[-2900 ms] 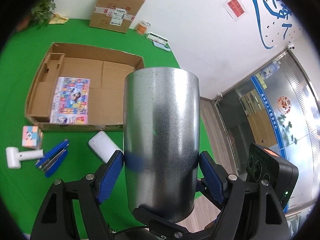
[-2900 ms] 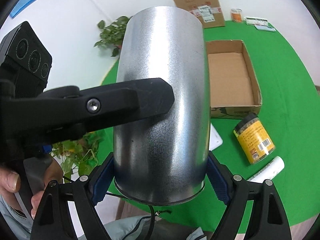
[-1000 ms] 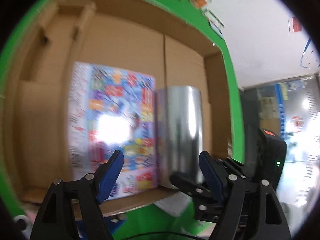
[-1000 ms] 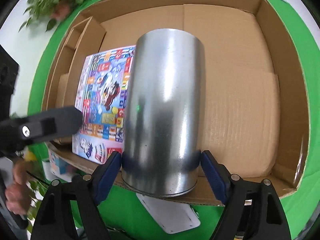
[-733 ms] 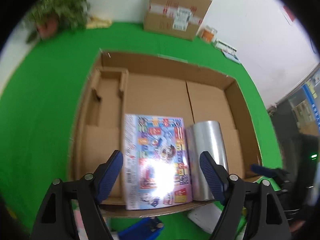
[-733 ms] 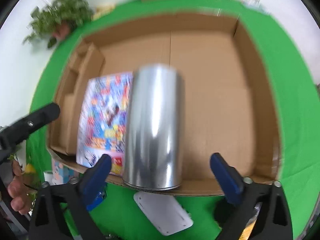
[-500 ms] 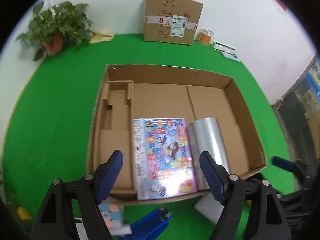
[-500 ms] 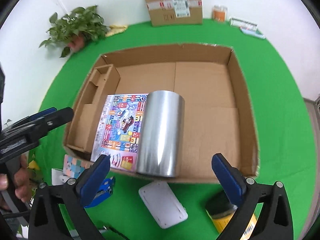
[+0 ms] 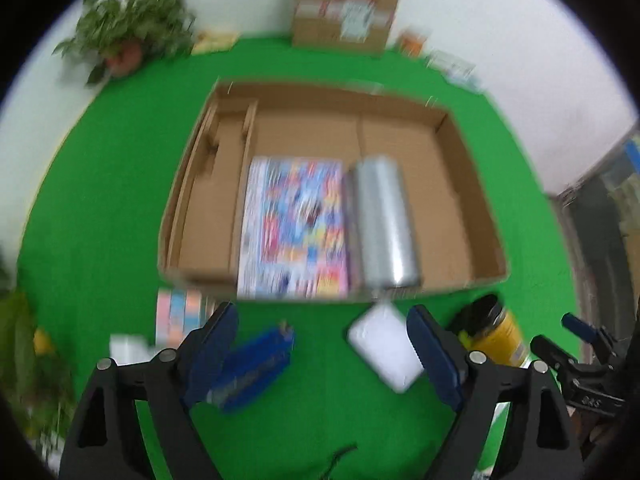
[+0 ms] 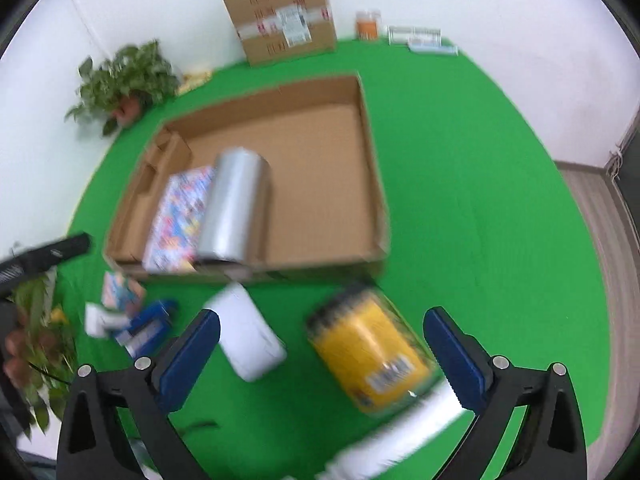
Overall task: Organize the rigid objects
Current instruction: 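Lower the cylinder beside the game box and open both grippers, then grasp the yellow-labelled jar with both grippers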
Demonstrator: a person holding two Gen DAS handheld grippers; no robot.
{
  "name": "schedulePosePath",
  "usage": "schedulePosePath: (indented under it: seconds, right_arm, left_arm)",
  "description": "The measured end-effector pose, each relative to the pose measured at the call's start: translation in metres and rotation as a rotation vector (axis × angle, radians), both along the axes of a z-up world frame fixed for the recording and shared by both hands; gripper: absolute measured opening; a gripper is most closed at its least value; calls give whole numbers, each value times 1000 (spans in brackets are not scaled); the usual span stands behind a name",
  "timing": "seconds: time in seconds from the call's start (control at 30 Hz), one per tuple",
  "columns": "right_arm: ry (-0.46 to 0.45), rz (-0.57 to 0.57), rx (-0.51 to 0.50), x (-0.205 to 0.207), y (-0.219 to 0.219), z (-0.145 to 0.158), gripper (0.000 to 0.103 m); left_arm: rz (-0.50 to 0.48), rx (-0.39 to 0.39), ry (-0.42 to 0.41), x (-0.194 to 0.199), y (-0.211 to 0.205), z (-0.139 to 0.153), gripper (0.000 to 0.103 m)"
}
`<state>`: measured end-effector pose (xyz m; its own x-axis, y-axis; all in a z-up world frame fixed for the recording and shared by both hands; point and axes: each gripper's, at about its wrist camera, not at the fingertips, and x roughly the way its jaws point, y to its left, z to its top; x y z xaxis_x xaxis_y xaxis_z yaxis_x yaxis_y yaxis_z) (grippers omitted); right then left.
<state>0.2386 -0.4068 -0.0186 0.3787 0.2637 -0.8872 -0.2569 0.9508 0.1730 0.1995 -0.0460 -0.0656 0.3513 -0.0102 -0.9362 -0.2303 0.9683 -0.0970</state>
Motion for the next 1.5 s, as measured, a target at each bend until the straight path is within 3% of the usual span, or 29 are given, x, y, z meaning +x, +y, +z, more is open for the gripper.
schedulePosePath:
  seconds: [0.07, 0.23, 0.3, 0.37, 0.4, 0.6, 0.7, 0.73, 0.77, 0.8, 0.83, 0.9, 0.97, 1.23, 1.37, 1.5]
  right_arm:
    - [58, 48, -35, 4, -14, -21, 102]
    - [137, 161, -76, 10, -33, -63, 102]
    - [156, 198, -71, 14, -32, -75, 94]
    - [197, 228, -76, 19, -29, -88, 75]
    - [215, 242, -101, 21, -25, -95, 75]
    - [229, 297, -91, 20, -12, -99, 73]
    - [299, 266, 0, 22, -12, -97, 64]
    - [320, 239, 60, 22, -15, -94, 53]
    - [330, 227, 100, 22, -16, -91, 32]
    - [357, 215, 152, 22, -17, -88, 23]
    - [381, 208, 159, 22, -15, -89, 21]
    - [368, 236, 120, 16, -4, -88, 34]
    - [377, 244, 52, 12, 5, -94, 70]
    - [433, 184, 71, -5, 19, -111, 71]
    - [385, 160, 54, -7, 37, -112, 73]
    - [376, 159, 9, -6, 60, -112, 72]
  left_arm:
    - [44, -8, 81, -10, -9, -9, 86]
    - [106, -40, 147, -45, -36, -15, 86]
    - [122, -30, 169, -55, -44, -17, 86]
    - [143, -22, 181, -62, -49, -16, 86]
    - [154, -20, 180, -67, -52, -15, 86]
    - [242, -48, 183, -88, -55, -14, 86]
    - [254, -86, 179, -92, -56, -13, 85]
    - [252, -106, 177, -92, -57, -12, 85]
    - [250, -120, 175, -93, -58, -13, 85]
    - [247, -140, 172, -93, -60, -13, 85]
    - [250, -160, 167, -92, -61, -15, 85]
    - [235, -194, 173, -90, -64, -19, 85]
    - [219, -209, 184, -85, -67, -24, 85]
    - [126, -244, 181, -68, -54, -31, 85]
    - [97, -280, 171, -64, -33, -35, 85]
    - [44, -369, 174, -51, -20, -48, 85]
